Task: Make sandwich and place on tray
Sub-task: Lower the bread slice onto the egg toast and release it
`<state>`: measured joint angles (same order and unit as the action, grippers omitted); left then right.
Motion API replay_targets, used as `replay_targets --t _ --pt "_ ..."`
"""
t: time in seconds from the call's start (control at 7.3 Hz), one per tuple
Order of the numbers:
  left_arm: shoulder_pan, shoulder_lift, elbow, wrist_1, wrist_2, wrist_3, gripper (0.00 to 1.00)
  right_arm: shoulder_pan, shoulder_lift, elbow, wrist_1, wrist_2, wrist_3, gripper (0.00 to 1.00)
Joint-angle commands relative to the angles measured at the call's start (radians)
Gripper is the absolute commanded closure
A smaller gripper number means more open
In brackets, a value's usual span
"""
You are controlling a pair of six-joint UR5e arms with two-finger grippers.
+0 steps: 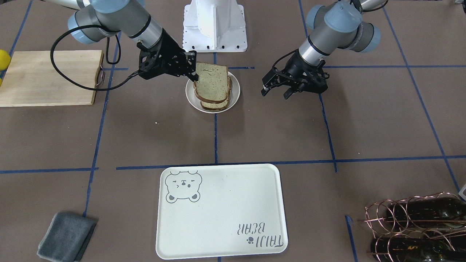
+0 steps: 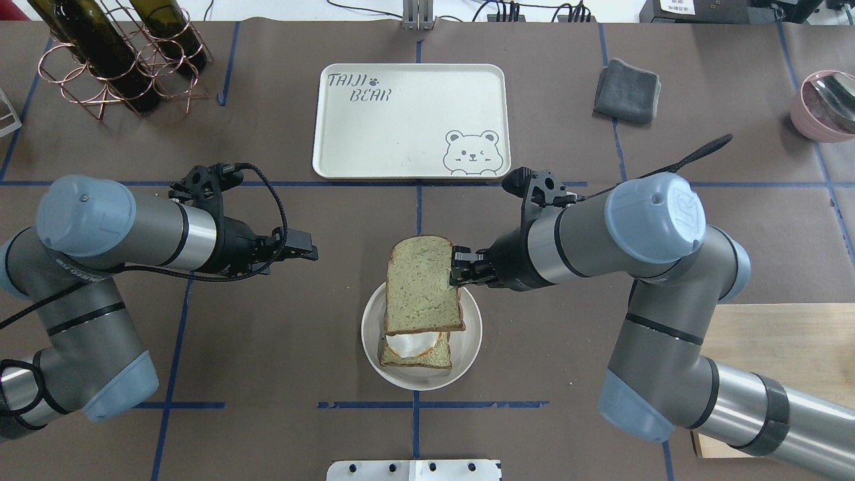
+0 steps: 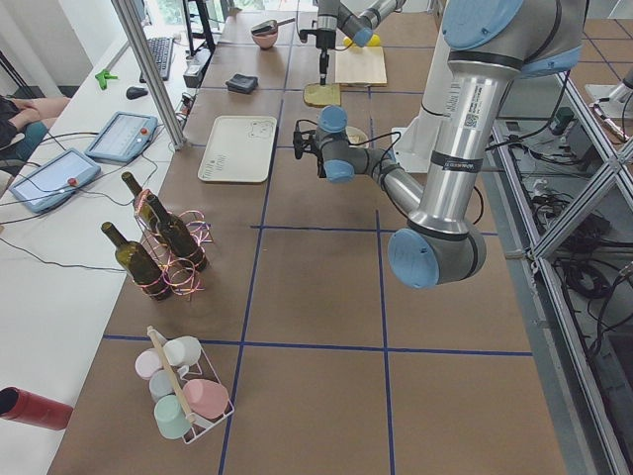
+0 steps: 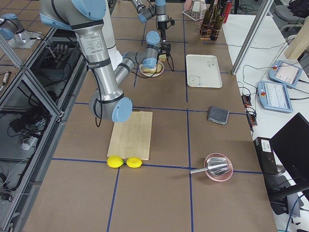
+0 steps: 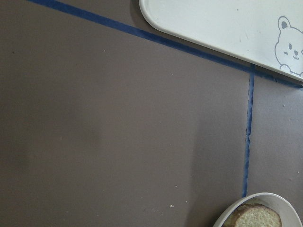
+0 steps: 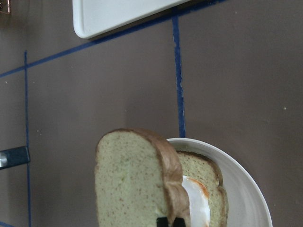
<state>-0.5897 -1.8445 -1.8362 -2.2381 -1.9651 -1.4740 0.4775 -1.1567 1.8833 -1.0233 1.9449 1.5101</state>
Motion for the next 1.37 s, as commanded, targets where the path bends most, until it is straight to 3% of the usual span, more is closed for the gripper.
replay_targets --t 0.0,0.41,0.55,0.68,0.82,0.96,1.1,1.23 --pt "0.001 -0.008 0.006 0.000 -0.001 0.000 0.00 -0.071 0.005 -0.033 -0.027 -0.096 0.001 1.00" --pt "0.010 -0.022 0.031 -0.002 -0.001 0.003 0.00 -0.100 0.012 -0.053 -0.060 -0.152 0.002 1.00" --pt "0.014 -0.036 0.034 0.000 -0.001 0.003 0.00 -0.100 0.012 -0.055 -0.058 -0.152 0.002 0.41" --pt "0.019 -0.039 0.034 0.000 -0.001 0.000 0.00 -0.091 0.015 -0.052 -0.058 -0.152 0.002 0.06" --pt "0.045 -0.050 0.041 0.000 0.000 0.000 0.00 -0.073 0.025 -0.049 -0.064 -0.149 0.002 0.00" --pt "0.077 -0.061 0.043 0.002 0.014 0.000 0.03 -0.054 0.025 -0.046 -0.066 -0.142 -0.001 0.00" --pt "0.108 -0.065 0.045 0.002 0.056 -0.003 0.17 -0.019 0.017 -0.032 -0.069 -0.114 -0.001 0.00" --pt "0.135 -0.080 0.060 0.005 0.066 -0.020 0.29 0.054 0.009 -0.023 -0.070 -0.021 -0.002 0.00"
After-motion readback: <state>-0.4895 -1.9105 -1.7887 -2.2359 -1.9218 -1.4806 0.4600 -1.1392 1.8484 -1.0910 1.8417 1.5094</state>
